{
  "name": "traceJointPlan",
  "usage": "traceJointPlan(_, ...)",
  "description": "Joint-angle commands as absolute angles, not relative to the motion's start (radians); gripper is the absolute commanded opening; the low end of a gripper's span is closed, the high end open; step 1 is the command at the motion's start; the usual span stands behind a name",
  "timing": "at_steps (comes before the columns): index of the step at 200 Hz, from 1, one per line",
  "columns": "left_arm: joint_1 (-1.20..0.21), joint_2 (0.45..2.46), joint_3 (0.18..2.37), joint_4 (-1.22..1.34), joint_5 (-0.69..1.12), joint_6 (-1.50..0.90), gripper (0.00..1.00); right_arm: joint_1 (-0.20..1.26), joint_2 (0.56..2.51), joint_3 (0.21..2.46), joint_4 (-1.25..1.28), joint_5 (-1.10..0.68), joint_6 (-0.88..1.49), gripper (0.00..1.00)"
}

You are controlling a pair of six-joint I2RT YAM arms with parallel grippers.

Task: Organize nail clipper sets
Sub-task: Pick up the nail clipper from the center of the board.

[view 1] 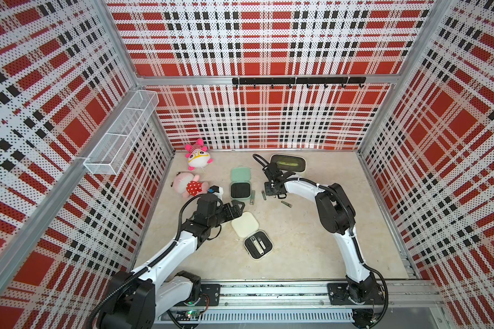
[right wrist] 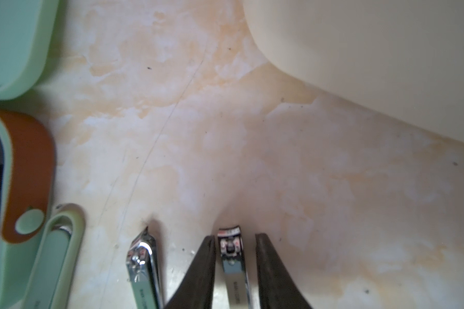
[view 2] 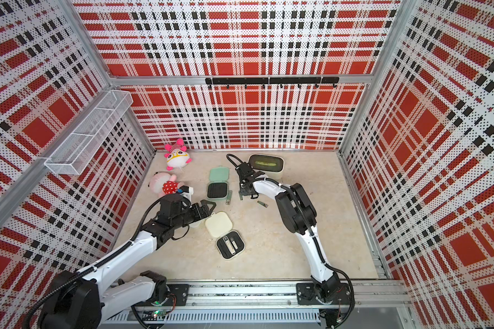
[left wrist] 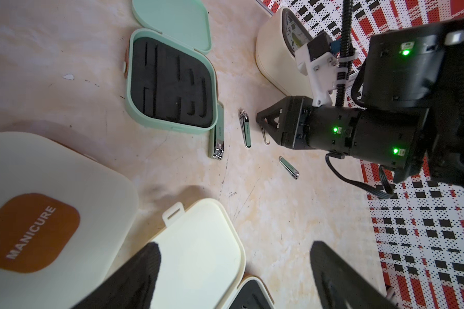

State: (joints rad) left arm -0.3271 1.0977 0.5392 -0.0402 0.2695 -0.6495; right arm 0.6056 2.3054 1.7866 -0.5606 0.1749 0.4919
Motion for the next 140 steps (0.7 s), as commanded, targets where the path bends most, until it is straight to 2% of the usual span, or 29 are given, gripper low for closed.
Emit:
traceJointPlan(1,-0.327,1.109,0.552,-0.016,0.291,-0.649,0.91,0.603,2.316,1.764,-0.619,0.158,0.498,0.27)
traceJointPlan(65,-0.346,1.179,0.564,0.006,0.31,-0.652,0.9,0.608,2.285,1.735,-0.584,0.122,0.476,0.16)
traceJointPlan(140,-0.371,1.263,0.56,0.075,0.313,-0.678,0.87,0.671,2.005,1.448,-0.451,0.135,0.463,0.13)
